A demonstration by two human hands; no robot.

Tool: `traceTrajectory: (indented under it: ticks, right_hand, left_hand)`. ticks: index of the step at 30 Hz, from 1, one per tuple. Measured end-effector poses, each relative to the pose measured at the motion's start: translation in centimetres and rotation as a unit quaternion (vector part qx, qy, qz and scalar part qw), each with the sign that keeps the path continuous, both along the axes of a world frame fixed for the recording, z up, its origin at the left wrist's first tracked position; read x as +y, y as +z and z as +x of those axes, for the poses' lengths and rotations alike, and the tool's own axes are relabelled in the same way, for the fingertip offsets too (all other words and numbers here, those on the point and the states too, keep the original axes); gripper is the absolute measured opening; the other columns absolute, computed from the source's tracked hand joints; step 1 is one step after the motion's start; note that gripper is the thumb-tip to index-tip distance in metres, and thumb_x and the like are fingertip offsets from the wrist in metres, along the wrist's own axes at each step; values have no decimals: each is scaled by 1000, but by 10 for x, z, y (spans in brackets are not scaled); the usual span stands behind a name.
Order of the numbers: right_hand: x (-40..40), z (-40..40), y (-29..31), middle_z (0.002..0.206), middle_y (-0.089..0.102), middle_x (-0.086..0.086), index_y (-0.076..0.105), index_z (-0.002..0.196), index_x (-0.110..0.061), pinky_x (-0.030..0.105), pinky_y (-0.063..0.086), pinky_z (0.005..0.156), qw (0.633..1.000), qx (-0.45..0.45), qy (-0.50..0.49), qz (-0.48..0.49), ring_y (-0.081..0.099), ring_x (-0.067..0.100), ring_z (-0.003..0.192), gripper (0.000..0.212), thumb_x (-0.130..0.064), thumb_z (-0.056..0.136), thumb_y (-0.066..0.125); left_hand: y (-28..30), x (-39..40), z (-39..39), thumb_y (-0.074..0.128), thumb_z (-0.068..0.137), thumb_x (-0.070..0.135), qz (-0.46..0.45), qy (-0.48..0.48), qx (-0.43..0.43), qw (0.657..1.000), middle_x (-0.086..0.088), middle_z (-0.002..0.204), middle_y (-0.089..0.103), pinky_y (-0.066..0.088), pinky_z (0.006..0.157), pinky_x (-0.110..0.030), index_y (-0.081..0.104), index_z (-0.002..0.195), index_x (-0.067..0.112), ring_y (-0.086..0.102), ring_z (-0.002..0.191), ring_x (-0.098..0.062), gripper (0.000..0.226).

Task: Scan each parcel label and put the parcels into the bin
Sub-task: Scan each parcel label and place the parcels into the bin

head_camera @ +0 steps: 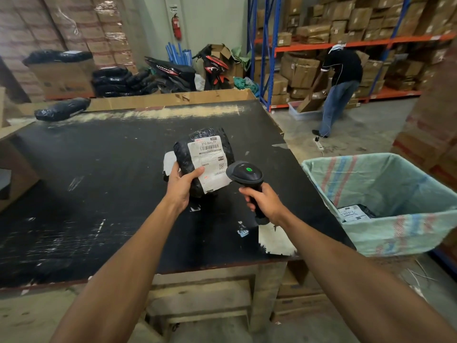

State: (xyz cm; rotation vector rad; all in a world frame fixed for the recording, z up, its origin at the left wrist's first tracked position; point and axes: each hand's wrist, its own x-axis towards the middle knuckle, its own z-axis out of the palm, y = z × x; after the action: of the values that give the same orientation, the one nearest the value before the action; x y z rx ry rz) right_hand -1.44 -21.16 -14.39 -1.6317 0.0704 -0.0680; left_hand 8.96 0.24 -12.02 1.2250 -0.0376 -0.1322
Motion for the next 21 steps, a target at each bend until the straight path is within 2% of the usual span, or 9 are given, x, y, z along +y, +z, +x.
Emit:
traceTrajectory:
  ticks: [5, 8, 11, 13, 15, 18, 21]
  right_hand:
    - [-9, -5, 0, 62, 48, 6, 56, 72, -11, 34, 34, 53, 1000, 10, -1, -9, 42, 19, 49, 33, -39, 79, 72]
    - [-11, -4, 2, 63, 52, 2, 57, 77, -12, 32, 38, 53, 1000, 12, -8, -9, 44, 16, 48, 30, -38, 81, 72]
    - [-19, -2, 3, 68, 57, -1, 54, 101, -15, 29, 42, 49, 996, 57, -68, -2, 47, 12, 48, 26, -29, 87, 71]
    - [-30, -3, 0, 72, 55, 4, 41, 120, -15, 28, 41, 47, 989, 118, -89, 14, 47, 13, 50, 39, -17, 90, 67]
    - [-39, -9, -4, 68, 52, 7, 34, 126, -10, 30, 41, 48, 982, 170, -83, 12, 46, 15, 50, 45, -6, 91, 61]
    - [-48, -14, -11, 65, 56, 9, 42, 123, -1, 28, 43, 47, 977, 194, -71, 56, 49, 15, 47, 33, 1, 93, 57]
    - [-54, -14, -15, 73, 62, 12, 50, 114, 1, 27, 46, 50, 969, 209, -51, 126, 53, 17, 53, 19, -3, 97, 58]
  left_hand:
    - [4, -10, -4, 75, 83, -6, -23, 15, -20, 999, -9, 125, 72, 60, 91, -48, 62, 117, 24, 71, 111, -26, 47]
    - [6, -16, -5, 75, 84, -6, -37, 26, -27, 999, -8, 124, 72, 60, 91, -48, 61, 116, 24, 71, 112, -26, 45]
    - [6, -19, -4, 77, 84, 0, -33, 35, -28, 998, -6, 124, 72, 59, 93, -50, 61, 120, 22, 72, 111, -26, 45]
    - [6, -21, -2, 78, 85, 7, -23, 42, -20, 999, -5, 122, 73, 59, 93, -51, 61, 121, 21, 73, 107, -24, 42]
    - [6, -24, -2, 78, 87, 15, -23, 54, -6, 998, -4, 120, 74, 59, 93, -50, 60, 126, 19, 74, 105, -23, 43]
    - [4, -34, -4, 75, 89, 21, -38, 42, 24, 998, -6, 121, 74, 56, 99, -51, 59, 134, 16, 73, 108, -25, 48]
    - [1, -49, -12, 74, 90, 24, -60, 5, 54, 997, -8, 120, 75, 55, 101, -52, 61, 135, 14, 73, 109, -28, 48]
